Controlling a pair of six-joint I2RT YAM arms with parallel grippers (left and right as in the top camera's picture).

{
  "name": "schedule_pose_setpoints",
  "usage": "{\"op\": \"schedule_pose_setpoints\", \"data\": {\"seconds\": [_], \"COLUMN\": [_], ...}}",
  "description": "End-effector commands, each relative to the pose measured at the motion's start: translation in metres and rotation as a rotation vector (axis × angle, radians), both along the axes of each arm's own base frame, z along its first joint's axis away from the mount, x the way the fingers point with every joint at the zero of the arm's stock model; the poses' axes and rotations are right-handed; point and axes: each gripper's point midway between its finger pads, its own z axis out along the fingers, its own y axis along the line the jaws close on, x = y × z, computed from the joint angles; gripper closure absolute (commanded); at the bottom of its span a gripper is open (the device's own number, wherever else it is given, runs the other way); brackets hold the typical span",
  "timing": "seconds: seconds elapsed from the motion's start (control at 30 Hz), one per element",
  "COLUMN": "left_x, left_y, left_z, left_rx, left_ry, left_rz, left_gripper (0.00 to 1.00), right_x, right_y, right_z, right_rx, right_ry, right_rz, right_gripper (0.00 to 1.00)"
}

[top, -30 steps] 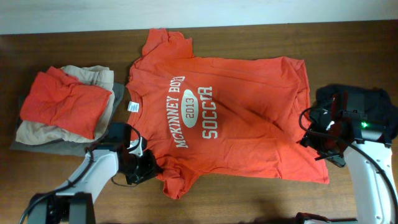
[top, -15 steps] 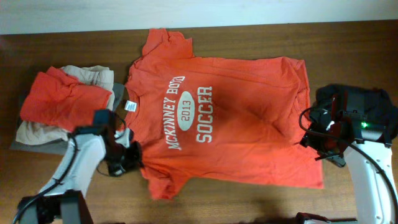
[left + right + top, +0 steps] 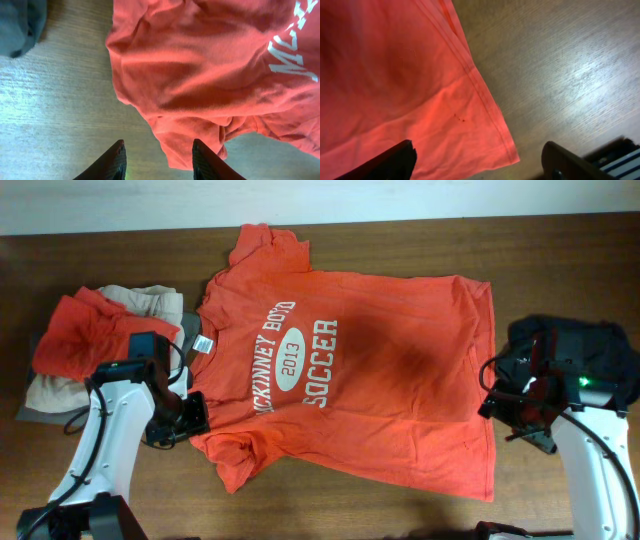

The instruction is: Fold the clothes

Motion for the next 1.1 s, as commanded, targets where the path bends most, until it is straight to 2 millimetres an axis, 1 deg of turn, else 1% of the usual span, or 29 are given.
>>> {"op": "schedule_pose_setpoints", "data": {"seconds": [0.0,0.1,0.17,0.3,0.37,0.53,0.63,0.7,0.77,0.87,0.9,0.93,1.03,1.07], "left_x": [-0.003,-0.010,-0.019,-0.043,-0.055,-0.080,-0.088,-0.091,-0.091,-0.090,-0.090,-0.089,-0.083,-0.076], "left_y": [-0.002,-0.018,-0.029,-0.048,-0.059,-0.063,-0.074,-0.075,-0.075,-0.075,-0.075,-0.075,-0.076,-0.078], "left_z": [0.003,-0.001,-0.006,-0.020,-0.025,-0.047,-0.057,-0.061,-0.062,-0.062,-0.062,-0.062,-0.057,-0.048], "left_rx": [-0.004,-0.055,-0.082,-0.094,-0.127,-0.122,-0.187,-0.196,-0.196,-0.196,-0.196,-0.196,-0.198,-0.209], "left_ry": [0.000,0.017,0.042,0.111,0.144,0.216,0.225,0.230,0.229,0.223,0.223,0.220,0.202,0.178], "left_rz": [-0.021,-0.073,-0.114,-0.188,-0.211,-0.109,-0.070,-0.047,-0.045,-0.046,-0.046,-0.046,-0.048,-0.050], "left_gripper": [0.58,0.58,0.58,0.58,0.57,0.57,0.56,0.57,0.67,0.92,0.97,0.99,1.00,0.99], "right_x": [-0.013,-0.020,-0.023,-0.025,-0.025,-0.025,-0.025,-0.024,-0.023,-0.021,-0.021,-0.020,-0.020,-0.020], "right_y": [0.006,0.016,0.021,0.022,0.022,0.022,0.021,0.021,0.021,0.021,0.021,0.020,0.020,0.020], "right_z": [-0.022,-0.038,-0.044,-0.047,-0.047,-0.047,-0.047,-0.047,-0.047,-0.046,-0.046,-0.046,-0.046,-0.046], "right_rx": [0.034,0.091,0.116,0.118,0.119,0.118,0.117,0.117,0.116,0.114,0.114,0.113,0.113,0.112], "right_ry": [0.053,0.072,0.081,0.086,0.087,0.086,0.085,0.081,0.076,0.069,0.068,0.067,0.065,0.064], "right_rz": [-0.006,0.000,0.002,0.002,0.002,0.002,0.003,0.003,0.003,0.003,0.003,0.004,0.004,0.004], "right_gripper": [0.12,0.12,0.12,0.12,0.11,0.11,0.11,0.11,0.11,0.11,0.11,0.11,0.11,0.11]}}
